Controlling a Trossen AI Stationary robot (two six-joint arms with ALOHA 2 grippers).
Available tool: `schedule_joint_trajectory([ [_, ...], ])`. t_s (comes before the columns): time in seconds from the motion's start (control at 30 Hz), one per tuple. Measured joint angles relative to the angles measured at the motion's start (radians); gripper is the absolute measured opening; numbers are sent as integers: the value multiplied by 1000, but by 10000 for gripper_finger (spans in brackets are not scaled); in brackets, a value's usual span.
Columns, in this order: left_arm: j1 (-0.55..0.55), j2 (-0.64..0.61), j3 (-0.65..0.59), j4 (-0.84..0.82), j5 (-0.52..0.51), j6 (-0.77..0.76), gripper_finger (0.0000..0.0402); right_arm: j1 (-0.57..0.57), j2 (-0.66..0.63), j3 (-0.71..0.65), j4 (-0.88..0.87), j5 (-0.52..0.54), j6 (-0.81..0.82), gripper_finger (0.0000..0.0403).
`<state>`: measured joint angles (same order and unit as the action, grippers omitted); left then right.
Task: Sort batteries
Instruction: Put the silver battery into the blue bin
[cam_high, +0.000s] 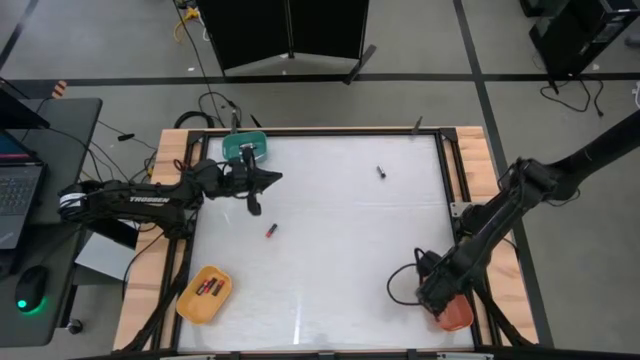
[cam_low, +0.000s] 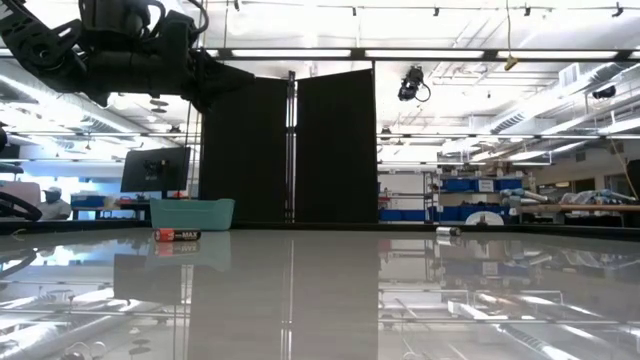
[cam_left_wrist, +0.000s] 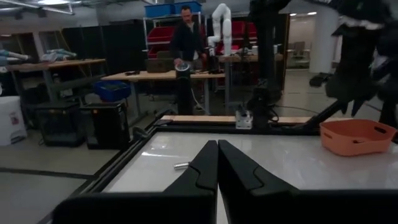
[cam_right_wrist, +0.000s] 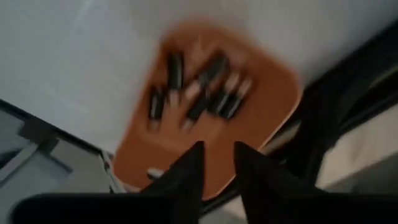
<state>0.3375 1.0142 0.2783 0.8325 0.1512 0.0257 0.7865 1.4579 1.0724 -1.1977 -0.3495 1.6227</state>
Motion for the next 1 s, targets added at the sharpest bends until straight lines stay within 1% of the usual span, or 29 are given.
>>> schedule_joint_trajectory([
  [0.13, 0, 0, 0, -8, -1, -3, 15, -51, -32, 64, -81, 180, -167, 23],
  [0.17, 0, 0, 0, -15, -1, -3, 15, -70, -43, 68, -79, 232, -217, 13],
  [0.23, 0, 0, 0, -37, -1, -3, 15, -123, -59, 64, -70, 324, -309, 14],
  [0.33, 0, 0, 15, -116, -1, -3, 15, -247, -70, 29, -51, 421, -474, 21],
  [0.43, 0, 0, 58, -275, -1, -4, 15, -387, -70, -21, 86, 487, -693, 10],
  [0.53, -12, 0, 117, -459, -11, -3, 15, -514, -69, -84, 334, 502, -937, 9],
  [0.6, -39, 0, 156, -566, -40, 2, 15, -583, -69, -128, 516, 479, -1077, 11],
  [0.7, -102, 0, 210, -714, -96, 9, 15, -659, -69, -184, 725, 464, -1238, 9],
  [0.83, -200, 0, 267, -902, -190, -34, 15, -726, -69, -247, 908, 463, -1357, 7],
  [0.93, -267, 0, 298, -1026, -260, -115, 15, -751, -69, -285, 990, 463, -1388, 11],
  [1.0, -302, 0, 314, -1109, -280, -188, 15, -758, -69, -310, 1031, 462, -1391, 12],
])
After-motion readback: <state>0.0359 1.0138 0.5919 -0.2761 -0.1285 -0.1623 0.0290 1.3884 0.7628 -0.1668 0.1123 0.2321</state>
